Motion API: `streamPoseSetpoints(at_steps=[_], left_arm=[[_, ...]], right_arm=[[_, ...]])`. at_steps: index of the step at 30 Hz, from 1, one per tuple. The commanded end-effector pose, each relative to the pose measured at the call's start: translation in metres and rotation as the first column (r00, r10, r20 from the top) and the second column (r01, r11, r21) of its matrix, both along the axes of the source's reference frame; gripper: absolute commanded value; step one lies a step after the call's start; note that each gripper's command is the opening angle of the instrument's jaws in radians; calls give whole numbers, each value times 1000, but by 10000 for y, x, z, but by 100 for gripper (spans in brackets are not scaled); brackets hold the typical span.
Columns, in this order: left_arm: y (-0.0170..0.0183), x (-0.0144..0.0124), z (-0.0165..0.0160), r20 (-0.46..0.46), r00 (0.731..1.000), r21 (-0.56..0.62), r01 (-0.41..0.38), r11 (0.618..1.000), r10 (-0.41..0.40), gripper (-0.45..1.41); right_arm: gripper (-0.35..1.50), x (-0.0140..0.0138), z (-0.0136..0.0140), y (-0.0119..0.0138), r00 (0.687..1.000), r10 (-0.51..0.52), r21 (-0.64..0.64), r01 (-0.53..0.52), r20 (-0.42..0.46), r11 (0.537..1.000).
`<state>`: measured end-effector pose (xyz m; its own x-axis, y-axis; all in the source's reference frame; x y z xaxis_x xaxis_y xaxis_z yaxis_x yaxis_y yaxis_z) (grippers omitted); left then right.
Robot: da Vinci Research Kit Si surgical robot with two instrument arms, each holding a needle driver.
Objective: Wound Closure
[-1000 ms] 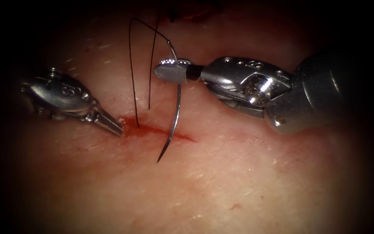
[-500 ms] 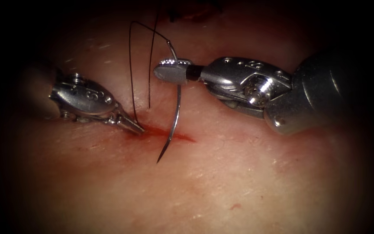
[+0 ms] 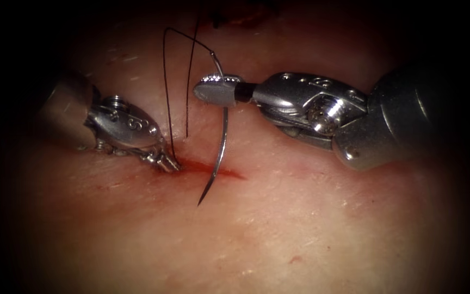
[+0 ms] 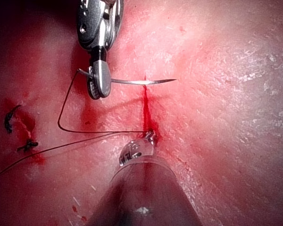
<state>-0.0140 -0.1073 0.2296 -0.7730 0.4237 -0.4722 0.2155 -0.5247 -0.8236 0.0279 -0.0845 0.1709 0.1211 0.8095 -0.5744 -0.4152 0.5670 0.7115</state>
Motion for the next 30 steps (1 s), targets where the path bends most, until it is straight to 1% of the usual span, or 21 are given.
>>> streamPoseSetpoints(at_steps=[1, 2, 5, 9, 12, 15, 16, 19, 23, 25, 30], left_arm=[[-13, -11, 1, 0, 1000, 12, -5, 1000, 5, 59], [-10, -12, 2, -11, 1000, 26, -11, 1000, 11, 67], [-6, -13, 4, -16, 999, 43, -27, 999, 28, 74], [-14, -11, 8, -26, 998, 64, -53, 997, 55, 77], [-23, -3, 10, -28, 996, 74, -78, 994, 80, 77], [-23, 5, 9, -28, 996, 72, -82, 994, 84, 72], [-22, 9, 9, -33, 996, 74, -79, 994, 82, 67], [-20, 13, 10, -32, 996, 68, -77, 995, 79, 64], [-20, 15, 10, -31, 996, 66, -77, 995, 79, 61], [-20, 15, 9, -32, 997, 65, -74, 995, 77, 59], [-19, 16, 8, -33, 997, 61, -73, 995, 75, 56]], right_arm=[[-35, 7, 1, -12, 1000, -1, 5, 1, -3, 1000], [-35, 6, 1, -12, 1000, -1, 5, 1, -4, 1000], [-35, 5, 2, -10, 1000, 0, 5, 0, -3, 1000], [-35, 6, 3, -6, 1000, 9, -12, -9, 14, 1000], [-35, 10, 1, 3, 999, 24, -50, -22, 39, 999], [-35, 12, 2, 12, 998, 32, -83, -27, 62, 996], [-35, 16, 5, 18, 996, 36, -118, -26, 83, 993], [-35, 24, 10, 23, 991, 25, -166, -3, 133, 986], [-35, 36, 16, 20, 980, -11, -219, 55, 197, 974], [-35, 41, 17, 18, 978, -15, -233, 64, 206, 970], [-35, 60, 16, 10, 964, -52, -283, 128, 262, 950]])
